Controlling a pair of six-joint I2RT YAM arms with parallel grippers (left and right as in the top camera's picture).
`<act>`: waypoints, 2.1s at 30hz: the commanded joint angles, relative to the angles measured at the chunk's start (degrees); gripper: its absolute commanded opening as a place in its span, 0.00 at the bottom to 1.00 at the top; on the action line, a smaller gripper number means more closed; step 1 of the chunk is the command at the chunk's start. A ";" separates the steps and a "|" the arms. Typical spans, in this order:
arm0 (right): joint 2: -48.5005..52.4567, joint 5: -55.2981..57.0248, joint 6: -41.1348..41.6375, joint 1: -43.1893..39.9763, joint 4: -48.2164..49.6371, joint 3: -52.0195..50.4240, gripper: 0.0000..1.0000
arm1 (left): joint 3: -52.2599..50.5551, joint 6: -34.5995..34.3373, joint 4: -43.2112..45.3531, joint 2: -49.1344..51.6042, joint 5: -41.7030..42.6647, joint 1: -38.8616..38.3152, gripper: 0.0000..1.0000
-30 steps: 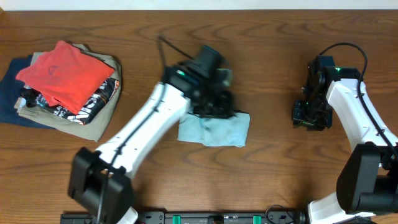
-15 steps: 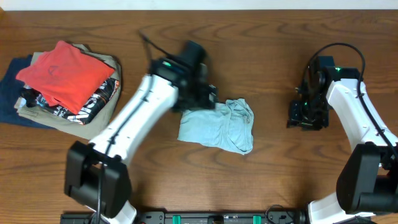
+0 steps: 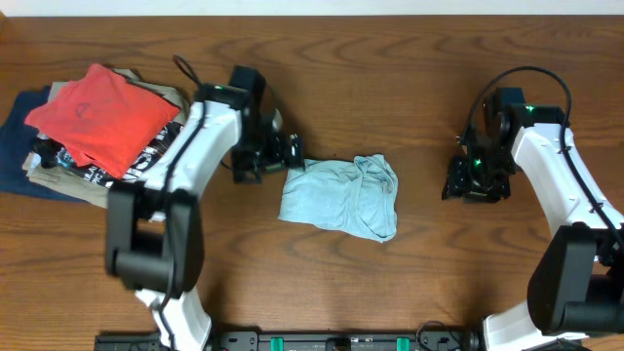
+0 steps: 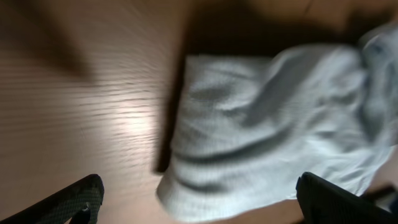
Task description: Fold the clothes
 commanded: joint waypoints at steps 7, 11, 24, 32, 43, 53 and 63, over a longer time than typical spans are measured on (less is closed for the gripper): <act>-0.04 -0.63 -1.11 -0.20 0.11 -0.07 0.42 | -0.68 9.73 0.37 11.15 14.01 -4.66 0.73; -0.04 -0.55 -1.14 -0.20 0.13 -0.07 0.42 | -0.17 11.50 1.49 11.08 11.15 -5.11 0.06; -0.04 0.02 -1.16 -0.20 0.13 -0.07 0.42 | 21.00 5.44 -6.23 1.40 -20.70 11.02 0.06; -0.04 1.07 -1.14 -0.20 0.33 -0.07 0.41 | 22.99 3.39 3.04 -3.63 -27.39 28.81 0.06; -0.04 1.07 -1.16 -0.20 0.87 -0.07 0.42 | 21.90 -5.55 4.31 -1.25 -22.80 51.39 0.34; -0.04 1.01 -1.14 -0.20 1.60 -0.07 0.82 | 21.40 -6.36 3.15 -1.55 -11.69 53.96 0.98; -0.04 -8.31 -1.14 -0.63 13.29 0.11 0.99 | 21.40 -1.55 -3.04 -4.33 -11.82 36.59 0.98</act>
